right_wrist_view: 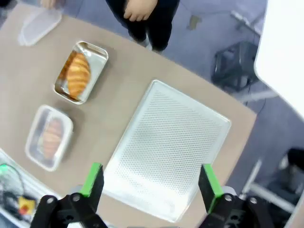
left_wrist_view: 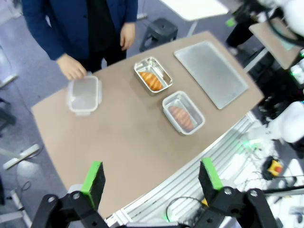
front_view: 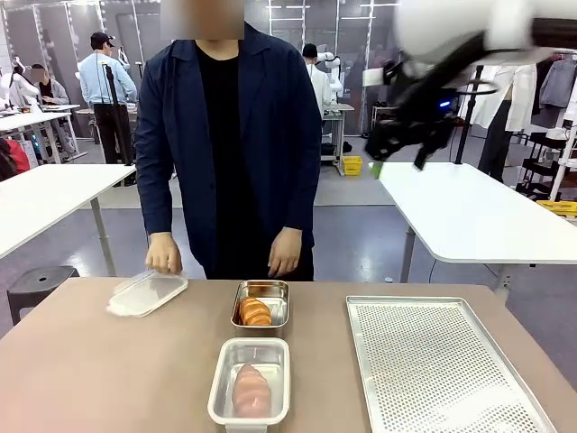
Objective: Place the bread into the airtight container.
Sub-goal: Pick up a Butter Roll and place it into an empty Airtight Container.
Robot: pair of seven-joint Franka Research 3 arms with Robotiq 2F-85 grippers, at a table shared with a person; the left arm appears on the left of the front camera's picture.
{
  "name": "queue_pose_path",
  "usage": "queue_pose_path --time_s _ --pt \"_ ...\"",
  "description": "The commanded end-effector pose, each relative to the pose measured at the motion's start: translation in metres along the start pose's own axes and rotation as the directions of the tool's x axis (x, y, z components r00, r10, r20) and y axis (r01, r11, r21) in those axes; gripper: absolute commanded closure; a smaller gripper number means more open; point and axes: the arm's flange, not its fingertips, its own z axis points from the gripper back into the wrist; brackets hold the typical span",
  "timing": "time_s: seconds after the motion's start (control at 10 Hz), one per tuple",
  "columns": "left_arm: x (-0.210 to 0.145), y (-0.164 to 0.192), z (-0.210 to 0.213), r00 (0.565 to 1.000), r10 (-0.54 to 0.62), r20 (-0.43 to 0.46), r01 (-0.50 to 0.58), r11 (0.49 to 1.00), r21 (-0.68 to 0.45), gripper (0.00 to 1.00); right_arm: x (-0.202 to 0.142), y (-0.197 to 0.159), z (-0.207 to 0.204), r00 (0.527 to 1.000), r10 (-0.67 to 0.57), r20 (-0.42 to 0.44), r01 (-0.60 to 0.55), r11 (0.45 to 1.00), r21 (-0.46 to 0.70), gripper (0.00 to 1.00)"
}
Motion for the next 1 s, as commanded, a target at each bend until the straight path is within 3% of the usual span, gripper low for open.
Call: queue_pose_path --time_s 0.0,0.4,0.5,0.8,0.9 --pt "0.000 -0.001 0.001 1.000 -0.024 -0.001 0.024 1.000 -0.015 0.00 -0.058 -0.010 0.035 0.992 0.011 0.129 -0.005 0.999 -0.046 0.00" --pt "0.000 -0.001 0.001 1.000 -0.024 -0.001 0.024 1.000 -0.015 0.00 -0.100 -0.016 0.138 0.976 -0.081 0.200 0.088 0.996 -0.028 0.00" --pt "0.000 -0.001 0.001 1.000 -0.024 -0.001 0.024 1.000 -0.015 0.00 -0.107 -0.018 0.152 0.975 -0.136 0.173 0.151 0.986 -0.074 0.00" --pt "0.000 -0.001 0.001 1.000 -0.024 -0.001 0.024 1.000 -0.015 0.00 -0.119 -0.018 0.161 0.987 -0.102 0.122 0.107 0.994 -0.037 0.00" --pt "0.000 -0.001 0.001 1.000 -0.024 -0.001 0.024 1.000 -0.015 0.00 -0.117 -0.019 0.160 0.981 -0.157 0.117 0.163 0.986 -0.040 0.00"
